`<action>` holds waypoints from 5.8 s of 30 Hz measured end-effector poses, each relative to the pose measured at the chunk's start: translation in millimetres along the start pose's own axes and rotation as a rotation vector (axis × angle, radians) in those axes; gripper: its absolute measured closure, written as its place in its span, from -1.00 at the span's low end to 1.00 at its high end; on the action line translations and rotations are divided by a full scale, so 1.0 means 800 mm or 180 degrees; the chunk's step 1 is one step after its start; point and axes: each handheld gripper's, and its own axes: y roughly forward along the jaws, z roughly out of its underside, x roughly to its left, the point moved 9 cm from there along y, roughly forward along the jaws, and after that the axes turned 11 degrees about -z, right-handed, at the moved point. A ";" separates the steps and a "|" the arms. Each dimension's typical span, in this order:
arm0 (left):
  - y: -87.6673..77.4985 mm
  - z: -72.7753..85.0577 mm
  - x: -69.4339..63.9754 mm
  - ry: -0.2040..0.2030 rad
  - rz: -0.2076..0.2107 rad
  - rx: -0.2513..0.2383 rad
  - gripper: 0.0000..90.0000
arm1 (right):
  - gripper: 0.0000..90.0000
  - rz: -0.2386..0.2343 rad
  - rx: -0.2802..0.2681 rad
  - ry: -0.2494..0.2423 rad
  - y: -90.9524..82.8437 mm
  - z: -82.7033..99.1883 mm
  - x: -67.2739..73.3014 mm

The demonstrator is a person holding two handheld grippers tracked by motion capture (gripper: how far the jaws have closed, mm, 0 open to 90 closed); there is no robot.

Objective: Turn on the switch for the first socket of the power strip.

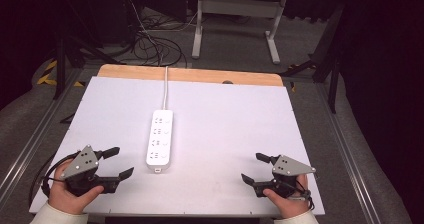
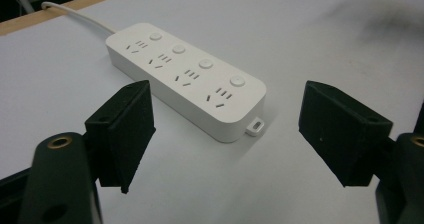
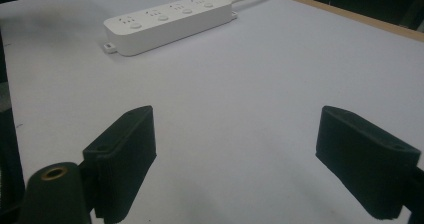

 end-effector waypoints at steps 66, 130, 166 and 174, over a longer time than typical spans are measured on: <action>0.133 -0.115 0.035 -0.0129 0.0337 0.0296 1.00 | -0.63 -0.0054 0.0050 0.0011 0.005 0.004 0.000; 0.244 -0.059 0.055 -0.0015 -0.0104 0.0754 1.00 | -0.63 -0.0101 0.0088 0.0053 0.006 0.014 -0.004; 0.245 -0.057 0.055 0.0067 -0.0138 0.0887 1.00 | -0.63 -0.0113 0.0099 0.0046 0.006 0.014 -0.001; 0.246 -0.057 0.055 0.0002 -0.0133 0.0917 1.00 | -0.63 -0.0113 0.0101 0.0046 0.007 0.014 0.000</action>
